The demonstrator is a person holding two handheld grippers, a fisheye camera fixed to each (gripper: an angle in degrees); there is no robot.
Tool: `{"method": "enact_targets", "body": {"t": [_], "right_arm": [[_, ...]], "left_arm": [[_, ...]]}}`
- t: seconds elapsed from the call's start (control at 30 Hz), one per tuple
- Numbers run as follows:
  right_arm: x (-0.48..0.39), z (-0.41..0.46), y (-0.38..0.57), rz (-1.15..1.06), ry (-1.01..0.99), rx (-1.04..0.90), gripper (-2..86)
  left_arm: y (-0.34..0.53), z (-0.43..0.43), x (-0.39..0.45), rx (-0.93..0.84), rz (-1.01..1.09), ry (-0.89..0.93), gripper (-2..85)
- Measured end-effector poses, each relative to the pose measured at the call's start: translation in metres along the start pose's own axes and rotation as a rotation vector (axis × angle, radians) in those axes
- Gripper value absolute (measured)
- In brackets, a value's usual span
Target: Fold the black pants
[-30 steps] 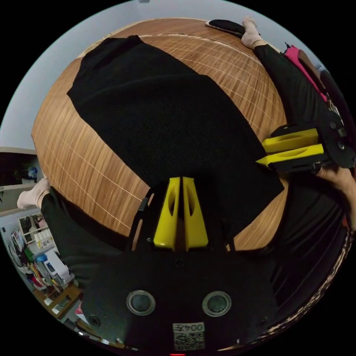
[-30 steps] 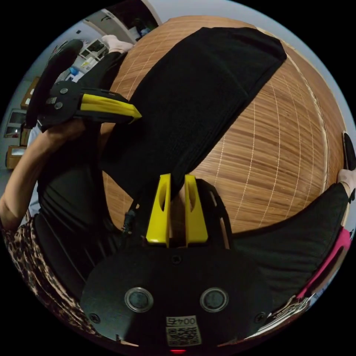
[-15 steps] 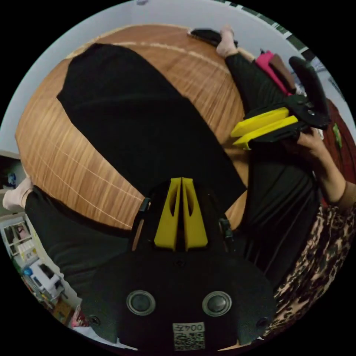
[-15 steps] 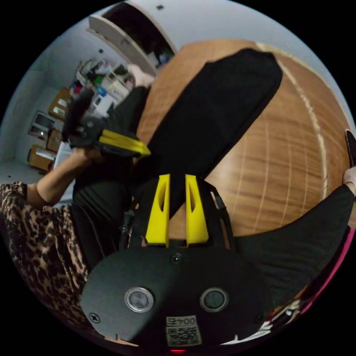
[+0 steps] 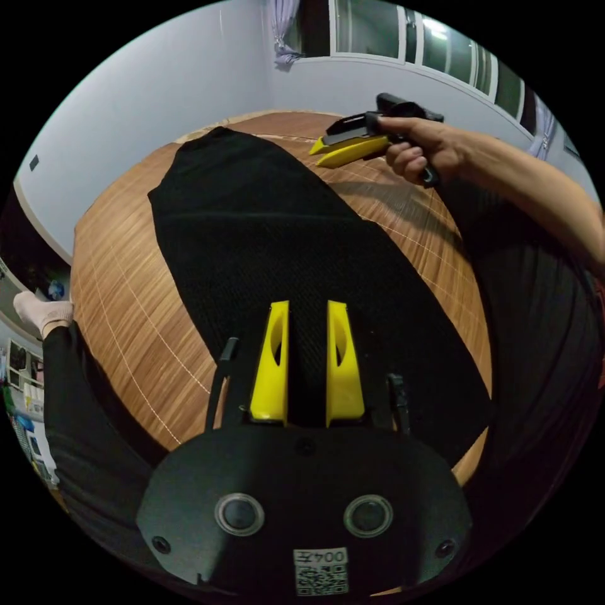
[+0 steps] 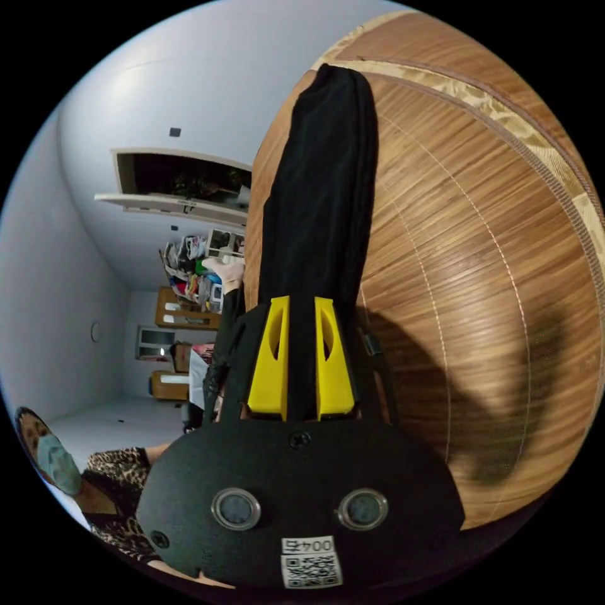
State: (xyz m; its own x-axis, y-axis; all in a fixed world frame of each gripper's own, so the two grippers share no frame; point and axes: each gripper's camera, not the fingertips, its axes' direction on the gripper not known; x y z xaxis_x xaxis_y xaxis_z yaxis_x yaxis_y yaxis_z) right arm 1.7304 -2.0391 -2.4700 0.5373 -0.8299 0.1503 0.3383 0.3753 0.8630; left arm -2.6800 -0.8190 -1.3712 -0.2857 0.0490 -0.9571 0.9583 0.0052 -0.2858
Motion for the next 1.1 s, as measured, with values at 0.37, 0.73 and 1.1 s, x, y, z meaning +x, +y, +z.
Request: {"method": "enact_targets", "body": {"t": [0.37,0.73,1.1], "right_arm": [[0.061,0.000,-0.036,0.051,-0.009,0.063,7.4],[0.081,0.014,-0.065,0.025,0.063,0.012,6.7],[0.058,0.022,-0.092,-0.145,0.276,0.033,3.4]], "left_arm": [[0.020,-0.001,-0.005,0.003,-0.014,0.025,8.3],[0.029,0.004,-0.006,0.005,-0.014,0.023,8.2],[0.028,0.012,-0.007,0.007,-0.013,0.020,8.1]]}}
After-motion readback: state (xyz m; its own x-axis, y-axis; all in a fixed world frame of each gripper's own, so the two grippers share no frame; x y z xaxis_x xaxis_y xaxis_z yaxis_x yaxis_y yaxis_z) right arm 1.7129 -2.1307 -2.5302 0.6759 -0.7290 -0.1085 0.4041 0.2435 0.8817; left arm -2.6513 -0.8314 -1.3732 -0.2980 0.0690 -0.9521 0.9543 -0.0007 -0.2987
